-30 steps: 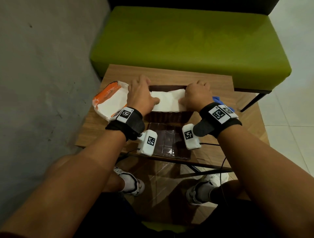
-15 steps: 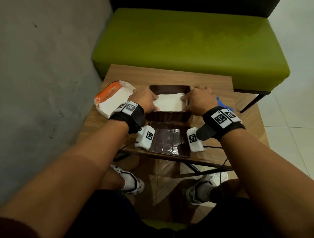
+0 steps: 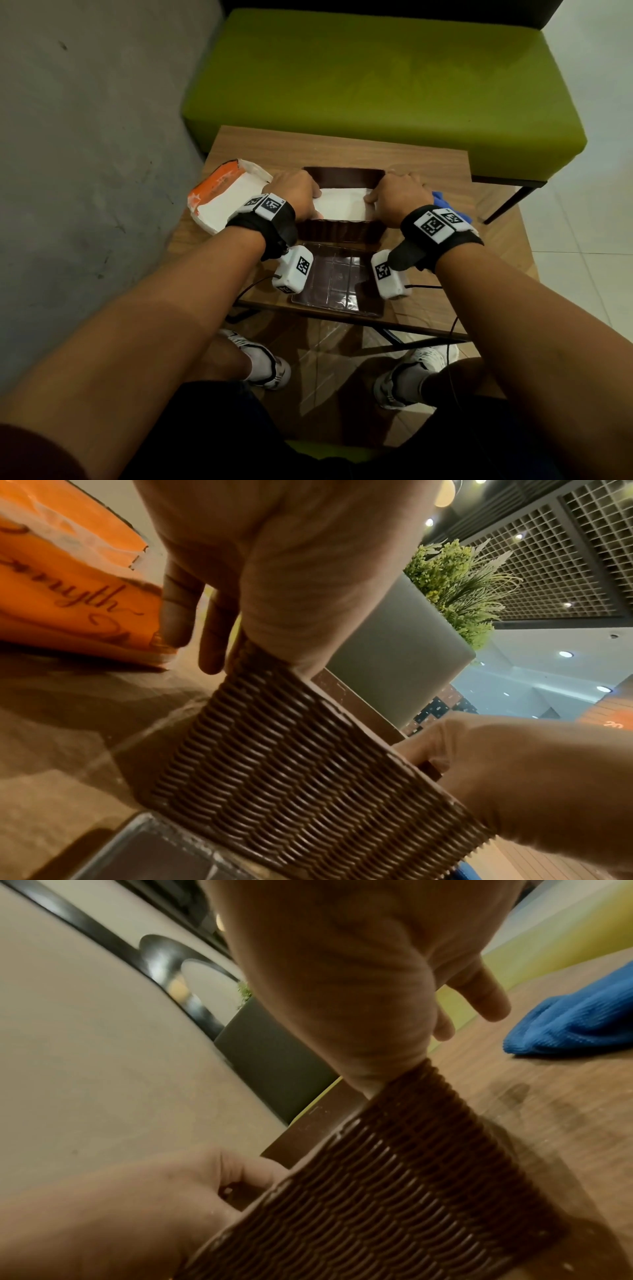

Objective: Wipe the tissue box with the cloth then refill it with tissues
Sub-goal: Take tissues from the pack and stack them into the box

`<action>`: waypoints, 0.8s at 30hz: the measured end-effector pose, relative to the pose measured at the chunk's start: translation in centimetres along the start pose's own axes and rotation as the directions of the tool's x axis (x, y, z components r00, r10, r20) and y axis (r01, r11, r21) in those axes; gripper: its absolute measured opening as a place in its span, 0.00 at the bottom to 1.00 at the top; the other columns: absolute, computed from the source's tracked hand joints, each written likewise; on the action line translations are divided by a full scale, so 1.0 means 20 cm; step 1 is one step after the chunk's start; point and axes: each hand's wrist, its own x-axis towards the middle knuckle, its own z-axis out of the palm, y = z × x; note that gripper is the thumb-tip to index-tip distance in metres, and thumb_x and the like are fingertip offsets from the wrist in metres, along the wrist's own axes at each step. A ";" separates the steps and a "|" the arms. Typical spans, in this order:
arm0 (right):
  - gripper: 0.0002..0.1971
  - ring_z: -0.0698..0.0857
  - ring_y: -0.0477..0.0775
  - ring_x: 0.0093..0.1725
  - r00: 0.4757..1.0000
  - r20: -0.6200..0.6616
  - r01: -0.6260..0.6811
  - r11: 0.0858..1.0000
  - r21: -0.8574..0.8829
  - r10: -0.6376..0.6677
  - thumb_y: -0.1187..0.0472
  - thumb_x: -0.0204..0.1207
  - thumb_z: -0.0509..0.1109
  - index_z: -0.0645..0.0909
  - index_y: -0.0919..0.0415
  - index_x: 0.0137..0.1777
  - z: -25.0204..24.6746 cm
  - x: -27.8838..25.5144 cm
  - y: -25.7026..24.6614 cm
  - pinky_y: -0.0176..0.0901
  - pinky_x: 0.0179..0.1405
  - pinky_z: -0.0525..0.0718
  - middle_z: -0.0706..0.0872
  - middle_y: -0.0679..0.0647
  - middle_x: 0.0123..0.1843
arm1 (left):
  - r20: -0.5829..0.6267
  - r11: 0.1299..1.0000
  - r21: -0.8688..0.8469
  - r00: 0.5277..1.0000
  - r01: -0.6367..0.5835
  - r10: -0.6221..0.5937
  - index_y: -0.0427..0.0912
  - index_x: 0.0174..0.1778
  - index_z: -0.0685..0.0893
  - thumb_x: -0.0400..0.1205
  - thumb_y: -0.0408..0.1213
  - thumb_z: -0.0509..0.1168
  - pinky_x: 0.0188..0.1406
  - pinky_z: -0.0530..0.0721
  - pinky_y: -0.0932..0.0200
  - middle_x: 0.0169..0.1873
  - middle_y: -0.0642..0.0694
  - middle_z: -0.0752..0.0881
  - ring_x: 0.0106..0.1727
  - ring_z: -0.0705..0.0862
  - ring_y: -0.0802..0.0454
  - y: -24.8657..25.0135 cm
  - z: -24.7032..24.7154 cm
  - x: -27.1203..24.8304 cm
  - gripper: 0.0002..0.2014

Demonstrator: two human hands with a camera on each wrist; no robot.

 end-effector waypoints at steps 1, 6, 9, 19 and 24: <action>0.19 0.73 0.73 0.77 1.000 0.008 0.027 1.000 0.002 -0.027 0.47 0.87 0.70 0.86 0.53 0.74 -0.01 -0.01 0.01 0.69 0.78 0.75 0.78 0.60 0.74 | 0.015 1.000 -0.026 1.000 -0.011 0.012 0.49 0.76 0.89 0.78 0.47 0.85 0.75 0.80 0.49 0.79 0.46 0.85 0.79 0.82 0.40 0.00 -0.01 0.00 0.29; 0.23 0.81 0.73 0.70 0.984 -0.033 0.177 0.981 0.083 -0.175 0.50 0.80 0.81 0.88 0.51 0.74 -0.05 -0.07 0.07 0.55 0.74 0.76 0.79 0.65 0.73 | 0.033 0.976 -0.203 0.995 -0.081 0.090 0.45 0.80 0.86 0.81 0.48 0.82 0.70 0.78 0.56 0.77 0.42 0.84 0.71 0.83 0.46 -0.04 -0.03 -0.04 0.31; 0.20 0.87 0.63 0.60 0.974 -0.122 0.217 0.949 0.229 -0.193 0.54 0.81 0.80 0.89 0.57 0.72 -0.09 -0.09 0.08 0.47 0.61 0.78 0.85 0.60 0.62 | -0.034 0.880 -0.468 0.996 -0.085 0.078 0.48 0.73 0.91 0.87 0.47 0.77 0.66 0.79 0.59 0.69 0.52 0.86 0.64 0.81 0.57 -0.10 -0.09 -0.09 0.19; 0.11 0.89 0.59 0.52 0.901 -0.340 0.354 0.911 0.213 -0.271 0.67 0.85 0.67 0.92 0.62 0.56 -0.30 -0.19 -0.20 0.46 0.51 0.83 0.93 0.59 0.54 | -0.132 0.902 -0.335 0.934 0.272 -0.331 0.34 0.57 0.93 0.86 0.33 0.74 0.58 0.90 0.46 0.56 0.36 0.93 0.59 0.91 0.38 -0.54 -0.29 -0.02 0.08; 0.15 0.90 0.57 0.61 0.816 -0.110 0.574 0.772 0.272 -0.568 0.69 0.83 0.66 0.91 0.58 0.63 -0.15 -0.15 -0.61 0.45 0.62 0.84 0.94 0.55 0.61 | 0.007 0.958 -0.017 0.958 0.286 -0.286 0.31 0.74 0.84 0.84 0.35 0.80 0.62 0.84 0.46 0.71 0.31 0.87 0.72 0.86 0.32 -0.54 -0.20 0.00 0.24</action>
